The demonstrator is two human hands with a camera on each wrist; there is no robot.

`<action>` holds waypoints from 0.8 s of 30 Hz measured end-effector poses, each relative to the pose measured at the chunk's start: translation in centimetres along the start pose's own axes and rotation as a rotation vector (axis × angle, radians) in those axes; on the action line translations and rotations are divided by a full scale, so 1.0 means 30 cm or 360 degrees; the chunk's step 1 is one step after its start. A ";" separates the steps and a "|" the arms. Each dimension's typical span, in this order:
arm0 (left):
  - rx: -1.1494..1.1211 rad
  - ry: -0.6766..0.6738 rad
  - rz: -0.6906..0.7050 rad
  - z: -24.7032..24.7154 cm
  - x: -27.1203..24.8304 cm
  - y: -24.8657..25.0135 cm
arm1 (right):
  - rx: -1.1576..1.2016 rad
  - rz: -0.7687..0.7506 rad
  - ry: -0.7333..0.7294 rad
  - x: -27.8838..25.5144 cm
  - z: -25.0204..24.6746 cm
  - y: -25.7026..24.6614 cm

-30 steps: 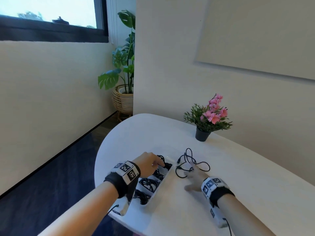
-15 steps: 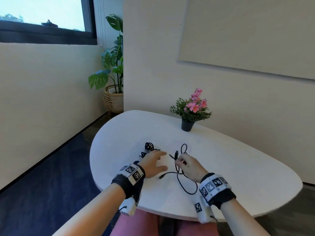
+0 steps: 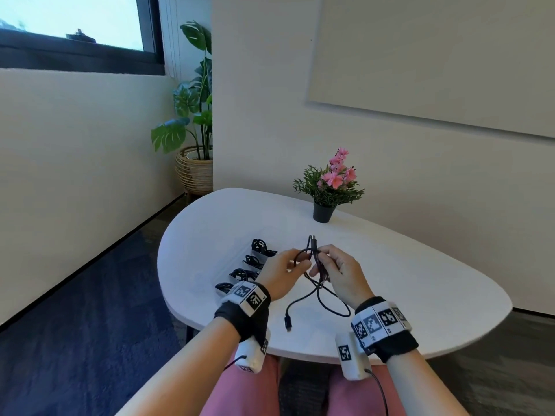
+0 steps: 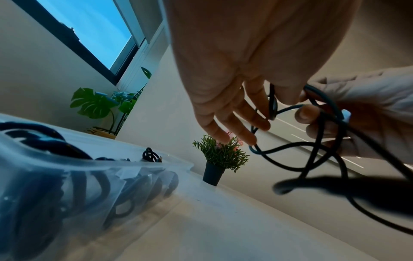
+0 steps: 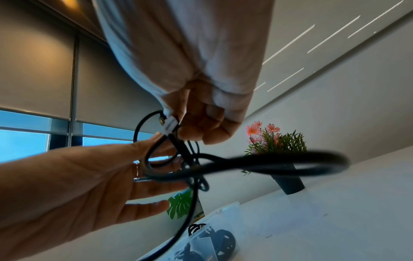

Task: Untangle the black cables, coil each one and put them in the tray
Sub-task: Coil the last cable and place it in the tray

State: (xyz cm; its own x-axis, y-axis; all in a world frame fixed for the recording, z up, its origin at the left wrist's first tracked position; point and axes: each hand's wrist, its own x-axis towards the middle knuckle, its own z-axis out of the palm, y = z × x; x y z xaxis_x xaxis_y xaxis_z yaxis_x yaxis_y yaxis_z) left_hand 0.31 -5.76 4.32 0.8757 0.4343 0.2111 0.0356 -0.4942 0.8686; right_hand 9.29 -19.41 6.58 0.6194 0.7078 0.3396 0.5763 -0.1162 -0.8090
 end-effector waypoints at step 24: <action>-0.0774 0.0163 0.0039 -0.063 -0.017 0.047 | -0.0625 -0.0308 0.0408 0.034 -0.071 0.069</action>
State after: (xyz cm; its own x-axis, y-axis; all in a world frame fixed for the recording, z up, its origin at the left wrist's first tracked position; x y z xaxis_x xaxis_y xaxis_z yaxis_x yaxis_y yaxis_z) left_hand -1.00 -5.25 6.28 0.8207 0.5109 0.2558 -0.2343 -0.1074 0.9662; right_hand 12.25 -20.42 6.27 0.5642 0.5541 0.6122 0.8199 -0.2882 -0.4947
